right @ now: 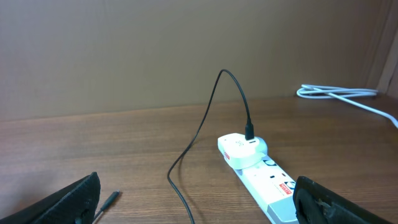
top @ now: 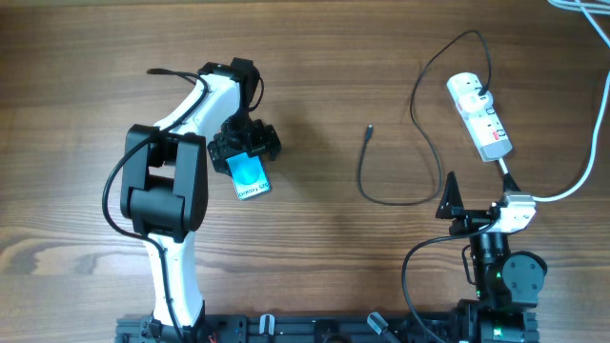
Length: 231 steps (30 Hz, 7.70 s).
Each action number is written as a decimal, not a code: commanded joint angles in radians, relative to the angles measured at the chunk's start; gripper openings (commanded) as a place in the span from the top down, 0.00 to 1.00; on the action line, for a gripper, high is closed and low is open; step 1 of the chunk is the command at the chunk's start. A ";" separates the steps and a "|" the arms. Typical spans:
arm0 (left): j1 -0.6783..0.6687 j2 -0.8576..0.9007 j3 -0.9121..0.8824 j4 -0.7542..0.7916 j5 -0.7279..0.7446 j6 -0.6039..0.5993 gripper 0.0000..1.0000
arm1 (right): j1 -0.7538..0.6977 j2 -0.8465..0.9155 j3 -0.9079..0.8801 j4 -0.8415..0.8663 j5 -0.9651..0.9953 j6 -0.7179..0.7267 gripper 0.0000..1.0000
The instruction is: Plug charger to phone and switch on socket
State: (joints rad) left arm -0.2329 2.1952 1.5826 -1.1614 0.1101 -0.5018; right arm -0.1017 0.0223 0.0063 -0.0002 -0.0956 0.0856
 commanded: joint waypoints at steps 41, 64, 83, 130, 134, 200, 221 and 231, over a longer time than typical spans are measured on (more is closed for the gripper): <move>-0.008 -0.131 -0.309 0.343 -0.119 -0.090 0.00 | -0.006 -0.005 -0.001 0.003 0.014 0.011 0.00; -0.008 -0.131 -0.309 0.354 -0.119 -0.090 0.00 | -0.006 -0.005 -0.001 0.003 0.014 0.012 0.00; -0.008 -0.131 -0.309 0.367 -0.122 -0.079 0.00 | -0.006 -0.005 -0.001 0.003 0.014 0.011 0.00; -0.018 -0.225 -0.309 0.262 -0.091 -0.079 0.35 | -0.006 -0.005 -0.001 0.006 -0.007 0.499 0.00; -0.018 -0.225 -0.309 0.263 -0.092 -0.079 0.34 | -0.006 -0.003 -0.001 0.007 -0.038 0.568 0.00; -0.018 -0.224 -0.309 0.213 0.325 0.158 0.42 | 0.748 1.906 0.834 0.285 -0.562 0.388 0.26; -0.086 -0.224 -0.309 0.222 0.308 0.162 0.39 | 0.759 1.936 0.834 0.303 -0.590 0.555 0.67; -0.086 -0.224 -0.309 0.226 0.308 0.162 0.37 | 0.759 1.936 0.834 0.304 -0.594 0.598 0.77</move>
State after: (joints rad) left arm -0.3019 1.9778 1.2816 -0.9390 0.4023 -0.3546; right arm 0.6525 1.9495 0.8268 0.2852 -0.6544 0.6743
